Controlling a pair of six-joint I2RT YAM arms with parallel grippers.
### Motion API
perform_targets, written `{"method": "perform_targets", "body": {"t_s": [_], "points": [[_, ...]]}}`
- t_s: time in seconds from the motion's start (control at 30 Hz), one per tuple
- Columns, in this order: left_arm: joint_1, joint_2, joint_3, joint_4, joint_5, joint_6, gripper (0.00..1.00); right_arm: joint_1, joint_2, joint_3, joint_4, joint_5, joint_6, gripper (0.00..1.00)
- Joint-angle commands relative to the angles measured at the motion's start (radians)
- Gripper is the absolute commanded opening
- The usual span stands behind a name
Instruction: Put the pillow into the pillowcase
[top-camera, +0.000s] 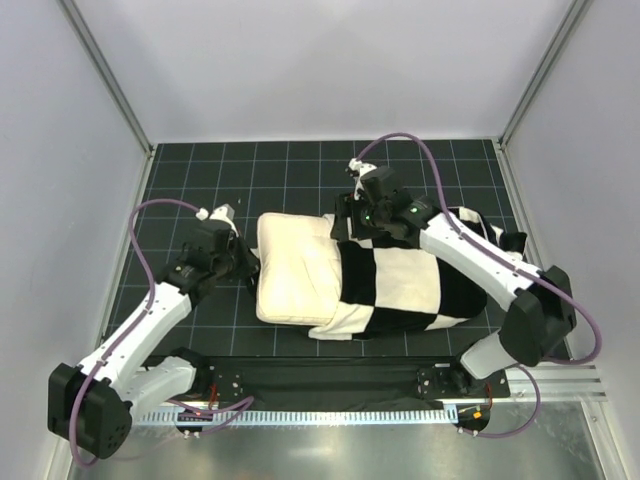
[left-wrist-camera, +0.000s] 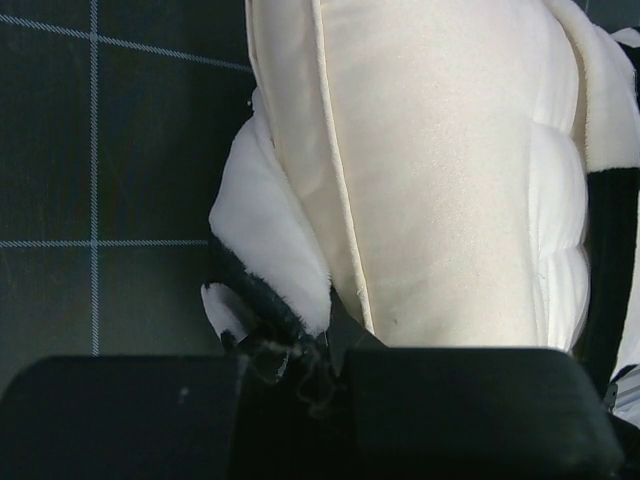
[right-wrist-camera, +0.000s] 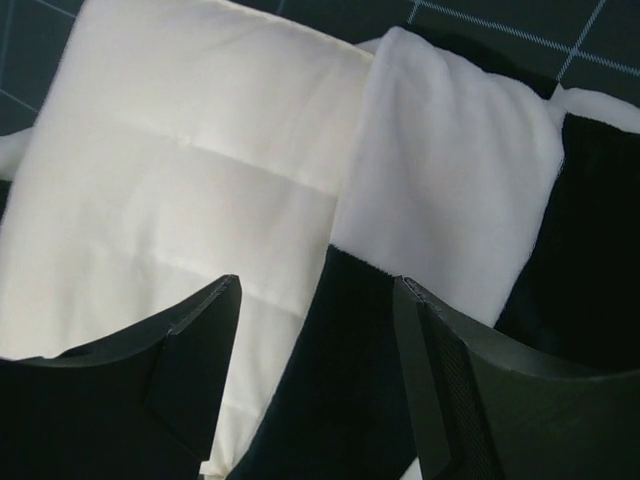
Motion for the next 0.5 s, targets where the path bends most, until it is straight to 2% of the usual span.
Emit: {"method": "perform_targets", "body": {"t_s": [0.0, 0.13, 0.23, 0.27, 0.3, 0.37, 0.47], "points": [[0.004, -0.005, 0.012, 0.084, 0.029, 0.022, 0.0, 0.016, 0.047, -0.005, 0.035, 0.027, -0.018, 0.68], [0.003, 0.008, 0.02, 0.089, 0.037, 0.03, 0.0, 0.039, 0.098, -0.018, 0.042, 0.035, -0.018, 0.64], [-0.009, 0.029, 0.024, 0.095, 0.037, 0.033, 0.0, 0.045, 0.129, -0.012, 0.036, 0.055, -0.018, 0.34], [-0.016, 0.047, 0.03, 0.096, 0.034, 0.031, 0.0, 0.045, 0.13, -0.002, 0.029, 0.056, -0.02, 0.18], [-0.043, 0.058, 0.035, 0.102, 0.017, 0.031, 0.01, 0.048, 0.127, 0.017, 0.025, 0.052, -0.02, 0.12], [-0.083, 0.089, 0.056, 0.115, -0.018, 0.024, 0.0, 0.053, 0.106, 0.034, 0.048, 0.027, -0.021, 0.05], [-0.206, 0.162, 0.093, 0.132, -0.147, 0.014, 0.0, 0.053, 0.1, 0.119, 0.055, -0.072, 0.0, 0.04]]}}
